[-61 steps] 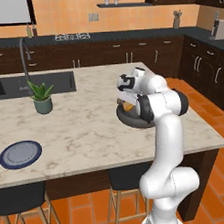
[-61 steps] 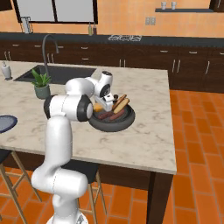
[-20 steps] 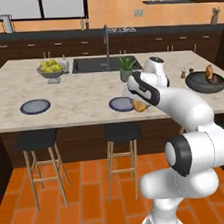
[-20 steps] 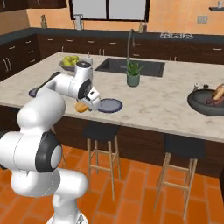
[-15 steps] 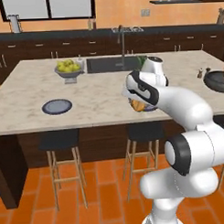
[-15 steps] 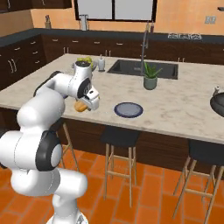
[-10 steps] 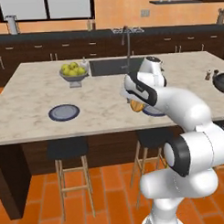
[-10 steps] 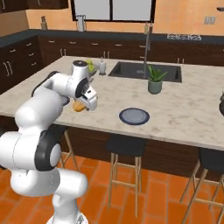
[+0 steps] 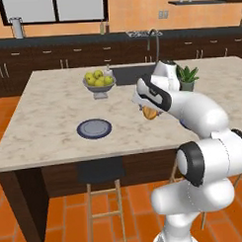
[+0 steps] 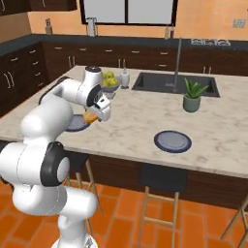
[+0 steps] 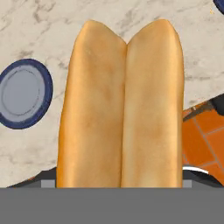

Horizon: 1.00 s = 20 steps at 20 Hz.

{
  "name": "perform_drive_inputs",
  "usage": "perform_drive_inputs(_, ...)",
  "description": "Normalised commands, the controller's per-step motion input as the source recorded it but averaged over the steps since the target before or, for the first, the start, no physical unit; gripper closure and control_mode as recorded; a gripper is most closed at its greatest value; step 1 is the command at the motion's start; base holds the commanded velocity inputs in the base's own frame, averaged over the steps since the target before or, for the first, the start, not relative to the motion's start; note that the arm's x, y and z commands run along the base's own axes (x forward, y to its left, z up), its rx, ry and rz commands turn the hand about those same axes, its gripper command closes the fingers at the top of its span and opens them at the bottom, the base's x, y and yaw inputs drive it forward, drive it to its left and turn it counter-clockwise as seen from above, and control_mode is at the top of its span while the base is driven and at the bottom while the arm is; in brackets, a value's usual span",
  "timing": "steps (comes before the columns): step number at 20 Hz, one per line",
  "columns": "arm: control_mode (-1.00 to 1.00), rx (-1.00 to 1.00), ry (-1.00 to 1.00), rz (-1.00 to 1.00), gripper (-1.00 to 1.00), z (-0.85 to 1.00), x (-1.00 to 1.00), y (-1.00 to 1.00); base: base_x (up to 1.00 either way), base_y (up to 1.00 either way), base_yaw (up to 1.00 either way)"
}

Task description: Place one bun and one sausage from the bowl on each plate.

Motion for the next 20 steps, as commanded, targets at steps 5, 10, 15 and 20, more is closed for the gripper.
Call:
perform_drive_inputs(5,1.00,0.00,0.00,0.00,1.00,0.00,0.00,0.00,0.64,0.51,0.00)
perform_drive_inputs(10,1.00,0.00,0.00,0.00,1.00,0.00,0.00,0.00,0.22,0.31,0.00)
perform_drive_inputs(15,-1.00,0.00,0.00,0.00,1.00,-0.12,0.09,0.87,0.00,0.00,0.00)
perform_drive_inputs(20,-1.00,-0.01,0.02,0.00,1.00,-0.58,0.72,0.80,0.00,0.00,0.00)
